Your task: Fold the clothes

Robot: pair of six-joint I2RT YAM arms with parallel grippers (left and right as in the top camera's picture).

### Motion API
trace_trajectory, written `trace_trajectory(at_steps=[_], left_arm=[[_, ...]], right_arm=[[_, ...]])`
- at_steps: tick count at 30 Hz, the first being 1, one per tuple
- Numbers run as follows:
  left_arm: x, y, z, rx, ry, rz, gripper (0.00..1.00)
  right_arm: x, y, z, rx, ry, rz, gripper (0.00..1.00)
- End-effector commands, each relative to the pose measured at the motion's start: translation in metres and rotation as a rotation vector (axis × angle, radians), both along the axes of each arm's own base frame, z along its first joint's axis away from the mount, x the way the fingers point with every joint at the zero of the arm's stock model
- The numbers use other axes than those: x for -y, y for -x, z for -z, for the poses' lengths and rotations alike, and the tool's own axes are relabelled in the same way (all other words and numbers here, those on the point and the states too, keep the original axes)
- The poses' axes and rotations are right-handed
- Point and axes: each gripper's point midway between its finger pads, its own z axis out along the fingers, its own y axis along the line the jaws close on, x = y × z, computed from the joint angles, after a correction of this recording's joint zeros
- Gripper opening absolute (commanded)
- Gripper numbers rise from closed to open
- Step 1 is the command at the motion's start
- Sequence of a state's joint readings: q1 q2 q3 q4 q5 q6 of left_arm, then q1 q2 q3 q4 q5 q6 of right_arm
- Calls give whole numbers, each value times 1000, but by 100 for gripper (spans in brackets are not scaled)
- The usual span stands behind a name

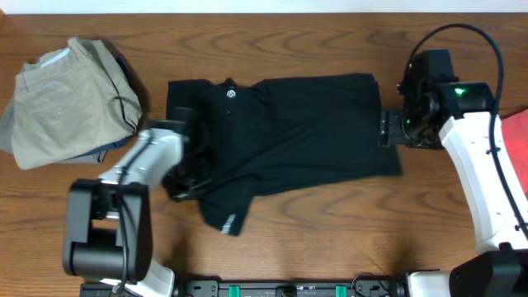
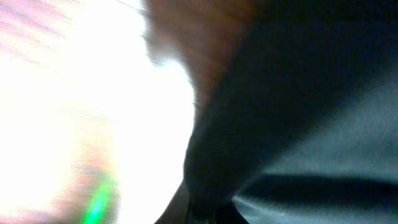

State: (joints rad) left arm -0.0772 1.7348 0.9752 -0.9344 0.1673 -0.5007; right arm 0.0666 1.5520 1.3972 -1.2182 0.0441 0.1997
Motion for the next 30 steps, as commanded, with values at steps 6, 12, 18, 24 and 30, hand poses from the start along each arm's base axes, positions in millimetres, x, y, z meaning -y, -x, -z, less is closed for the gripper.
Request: trace_trajectory(at_steps=[6,12,18,24,30], left_arm=[[-37,-11,-11,41,70,-91,6],[-32,-7,-10,29,73,-64,6],[-28,-4,-8,21,73,-48,6],[-28,-3,-8,19,74,-48,6],[-28,-3,-8,19,74,-48,6]], right_arm=[[6,27,48,-116,-75,192,78],[-26,49,93,-191,-254,205,74],[-31,82,128,-281,-287,299,73],[-40,99,153,-305,-339,338,70],[-39,85,171,-202,-358,365,54]])
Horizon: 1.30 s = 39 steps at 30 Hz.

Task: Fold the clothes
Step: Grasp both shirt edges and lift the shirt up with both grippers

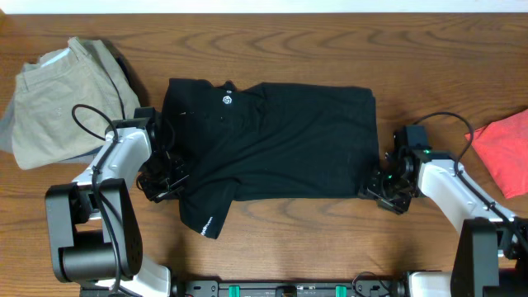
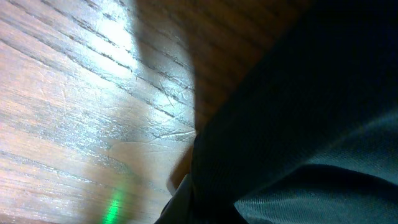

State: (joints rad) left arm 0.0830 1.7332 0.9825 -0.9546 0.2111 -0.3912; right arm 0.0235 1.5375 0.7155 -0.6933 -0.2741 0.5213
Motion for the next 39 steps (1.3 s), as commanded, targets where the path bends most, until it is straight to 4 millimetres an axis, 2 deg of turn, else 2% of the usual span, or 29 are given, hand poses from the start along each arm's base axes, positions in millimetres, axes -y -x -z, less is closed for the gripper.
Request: trace_trajectory(at_steps=[1,3,4,5,8,10,12,15,19,22,24,29,34,39], left_arm=[[1,-1,-4,16,8,15,6],[1,-1,-4,16,8,15,6],[1,-1,-4,16,8,15,6],[2,-1,-4,16,8,15,6],[4,-4,-5,29,27,36,6],[9,-9,-10,56,67,67,6],[13,-19,-21,103,95,90,6],[13,-35,-46,194,93,113,6],[12,-56,-99,360,74,132,6],[12,-64,-142,483,57,138,6],[15,-66,-178,585,62,144,6],[23,-68,-261,833,81,165,6],[31,-57,-342,1065,90,197,6],[34,-47,-414,1274,68,212,6]], right_arm=[[1,2,14,-5,0,55,51],[8,-1,16,7,37,86,31],[11,-4,16,15,57,98,13],[13,-7,17,27,68,100,1],[14,-22,13,92,69,84,1],[12,-37,3,150,64,34,1],[10,-54,-15,206,59,-14,1],[9,-80,-55,293,69,-63,1],[12,-108,-128,418,106,-117,1],[21,-114,-179,478,166,-135,1],[26,-114,-211,517,205,-149,1],[49,-104,-280,594,327,-114,1],[76,-86,-346,703,404,-60,1],[95,-71,-396,805,478,-51,1]])
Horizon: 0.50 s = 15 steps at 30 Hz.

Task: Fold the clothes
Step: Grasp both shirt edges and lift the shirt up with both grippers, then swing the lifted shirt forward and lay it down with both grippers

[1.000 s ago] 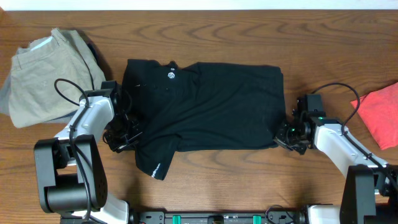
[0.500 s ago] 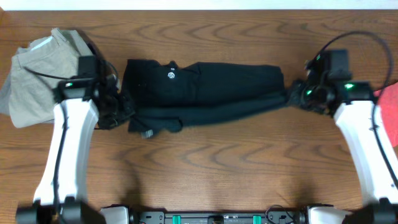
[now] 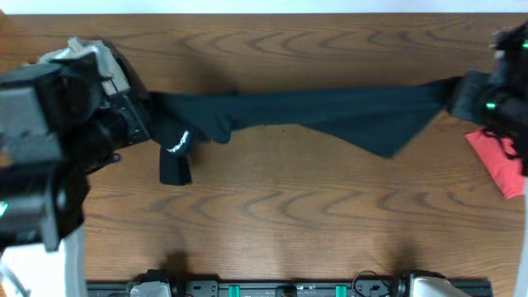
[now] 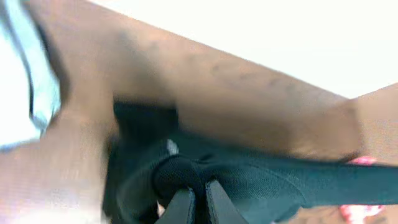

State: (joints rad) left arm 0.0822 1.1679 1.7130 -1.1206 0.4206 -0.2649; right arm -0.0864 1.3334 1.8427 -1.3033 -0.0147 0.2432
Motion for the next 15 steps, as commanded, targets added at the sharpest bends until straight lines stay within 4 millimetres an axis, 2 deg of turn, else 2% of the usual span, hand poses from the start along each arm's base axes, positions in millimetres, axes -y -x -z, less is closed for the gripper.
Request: trace_trajectory(at_steps=[1,3,5,9,13,15], left_arm=[[3,5,-44,137,-1,12,6],[2,-1,-55,185,-5,12,6],[2,-13,-56,197,-5,13,6],[0,-51,-37,143,6,16,6],[4,-111,-9,114,8,36,6],[6,-143,0,139,4,48,6]], right_arm=[[22,9,-35,85,101,24,1],[27,9,-43,111,109,40,1],[31,4,-44,120,111,50,1],[35,-21,-34,105,111,46,1],[43,-70,-14,97,100,49,1],[43,-100,-5,121,84,28,1]])
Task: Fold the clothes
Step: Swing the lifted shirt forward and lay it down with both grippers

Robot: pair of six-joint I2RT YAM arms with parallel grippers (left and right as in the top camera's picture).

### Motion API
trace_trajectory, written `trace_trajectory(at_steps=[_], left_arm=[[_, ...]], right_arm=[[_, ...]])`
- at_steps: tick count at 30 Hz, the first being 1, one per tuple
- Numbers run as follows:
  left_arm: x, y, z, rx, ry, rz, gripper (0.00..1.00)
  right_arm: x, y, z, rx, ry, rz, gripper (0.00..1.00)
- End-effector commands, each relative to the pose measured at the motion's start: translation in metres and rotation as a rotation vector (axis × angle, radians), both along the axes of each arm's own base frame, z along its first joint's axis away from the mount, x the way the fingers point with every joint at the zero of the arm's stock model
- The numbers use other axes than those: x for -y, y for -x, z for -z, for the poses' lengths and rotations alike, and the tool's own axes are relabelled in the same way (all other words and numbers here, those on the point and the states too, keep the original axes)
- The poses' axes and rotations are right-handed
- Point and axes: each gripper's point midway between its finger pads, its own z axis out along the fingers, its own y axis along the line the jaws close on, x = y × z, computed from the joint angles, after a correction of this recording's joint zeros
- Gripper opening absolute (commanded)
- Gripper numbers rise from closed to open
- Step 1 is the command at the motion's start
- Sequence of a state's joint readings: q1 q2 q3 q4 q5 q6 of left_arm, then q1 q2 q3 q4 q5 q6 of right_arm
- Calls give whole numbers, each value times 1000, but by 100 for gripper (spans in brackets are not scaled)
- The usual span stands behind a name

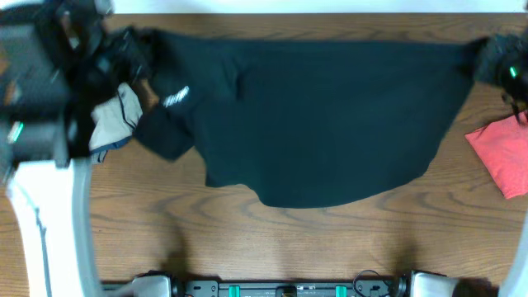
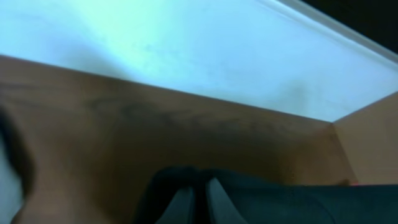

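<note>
A black shirt (image 1: 322, 115) with a small white logo hangs spread wide in the air between my two grippers and covers the middle of the table in the overhead view. My left gripper (image 1: 140, 41) is at the top left, shut on the shirt's left end. In the left wrist view its fingers (image 2: 186, 205) pinch a bunch of black cloth (image 2: 180, 180). My right gripper (image 1: 485, 54) is at the top right, blurred, with the shirt's right corner pulled taut from it. One sleeve (image 1: 161, 132) dangles at the left.
A khaki garment (image 1: 106, 124) lies at the left, mostly hidden behind my raised left arm (image 1: 45, 107). A red cloth (image 1: 499, 157) lies at the right edge. Bare wooden table (image 1: 272, 243) shows along the front.
The shirt was a narrow band stretched between the grippers. Now it is a broad sheet, and both grippers are nearer the far edge of the overhead view.
At first the shirt lay flat on the table, my left gripper by its lower left and my right at its right edge. Then both grippers were low at its near corners. After that the shirt hung stretched between them, and now it hangs opened wide.
</note>
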State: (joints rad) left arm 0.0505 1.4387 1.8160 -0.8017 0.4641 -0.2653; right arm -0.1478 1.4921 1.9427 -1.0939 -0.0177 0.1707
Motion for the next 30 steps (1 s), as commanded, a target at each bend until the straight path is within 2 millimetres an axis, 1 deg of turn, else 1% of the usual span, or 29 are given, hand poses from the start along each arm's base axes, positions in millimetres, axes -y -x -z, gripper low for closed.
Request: trace_trajectory(at_steps=[1,3,5,6,8,10,12,14,15,16,18,19,21,22,23,24,27,28,30], left_arm=[[-3,-49,20,12,-12,-15,6],[-3,-81,20,91,-30,-6,7],[-6,-106,9,182,-33,-10,6],[-7,-117,-2,231,-20,-19,6],[-9,-127,-33,327,-1,-30,6],[-10,-127,-67,413,-5,-34,6],[-10,-120,-100,483,-8,-34,6],[-10,-111,-117,506,-12,-33,6],[-10,-106,-118,490,-21,-31,6],[-9,-101,-112,450,-33,-27,6],[-9,-93,-86,333,-50,-18,6],[-8,-88,-64,238,-48,-15,6],[-5,-73,-12,16,-49,-1,6],[-2,-62,16,-101,-54,14,6],[1,-51,40,-202,-60,31,6],[5,-40,63,-299,-67,50,6],[21,-3,130,-598,-80,118,6],[27,8,148,-679,-87,142,6],[39,35,186,-842,-111,205,6]], right_arm=[[13,-45,20,4,7,6,1],[15,-80,18,83,7,-8,1],[18,-104,6,181,-10,3,1],[19,-113,-4,238,-21,12,1],[21,-123,-32,360,-37,27,1],[25,-122,-62,454,-26,37,1],[35,-117,-81,496,-5,74,1],[44,-109,-88,489,26,98,1],[47,-106,-85,464,49,97,1],[50,-103,-78,426,77,91,1],[58,-95,-52,308,121,106,1],[61,-91,-36,238,133,121,1],[66,-75,8,49,140,148,1],[67,-67,27,-32,136,152,1],[66,-58,49,-128,127,151,1],[65,-51,67,-206,117,146,1],[61,-26,127,-455,89,132,1],[60,-18,144,-523,82,129,1],[56,0,184,-678,63,116,1]])
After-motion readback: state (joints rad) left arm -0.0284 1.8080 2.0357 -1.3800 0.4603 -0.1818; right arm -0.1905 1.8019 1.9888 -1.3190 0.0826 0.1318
